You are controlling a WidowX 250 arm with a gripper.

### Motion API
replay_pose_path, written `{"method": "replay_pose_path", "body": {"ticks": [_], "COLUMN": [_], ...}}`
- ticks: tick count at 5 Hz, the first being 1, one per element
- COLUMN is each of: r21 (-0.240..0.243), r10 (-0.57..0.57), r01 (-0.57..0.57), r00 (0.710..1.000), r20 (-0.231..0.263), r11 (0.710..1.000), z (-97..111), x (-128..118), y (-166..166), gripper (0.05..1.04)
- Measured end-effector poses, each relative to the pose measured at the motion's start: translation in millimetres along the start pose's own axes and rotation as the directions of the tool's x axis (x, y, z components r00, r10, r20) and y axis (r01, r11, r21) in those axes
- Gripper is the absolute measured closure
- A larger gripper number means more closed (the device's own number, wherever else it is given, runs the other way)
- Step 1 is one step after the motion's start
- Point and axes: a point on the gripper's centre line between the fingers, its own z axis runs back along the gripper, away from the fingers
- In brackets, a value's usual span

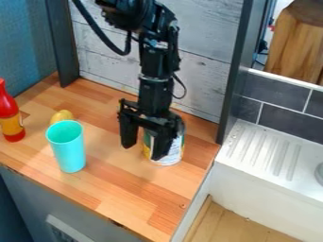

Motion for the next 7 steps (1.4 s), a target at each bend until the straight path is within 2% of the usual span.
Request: {"method": "replay_pose_path", "body": {"ticks": [1, 2, 3, 4, 5, 6, 7], "r21": [-0.004, -0.001, 0.02, 0.047, 0.095, 0.17, 0.233], "r10": [0.032, 0.034, 0.043, -0.045, -0.183, -0.218, -0.251], "r01": [-0.031, -0.034, -0.049, 0.039, 0.173, 0.193, 0.206], "r00": [0.998, 0.985, 0.976, 0.988, 0.977, 0.965, 0.95], "r20": [0.058, 0.17, 0.213, 0.145, 0.113, 0.145, 0.184], "r11": [0.999, 0.999, 0.999, 0.998, 0.98, 0.966, 0.951], "z": [17.0, 39.3, 51.0, 58.7, 61.6, 66.6, 68.7], "x": [-1.2, -1.3, -13.8, -49.3, -82.7, -93.4, -85.6], "y": [6.8, 10.3, 15.5, 20.2, 28.8, 38.8, 46.1], "gripper": [0.083, 0.083, 0.083, 0.083, 0.083, 0.083, 0.083]}}
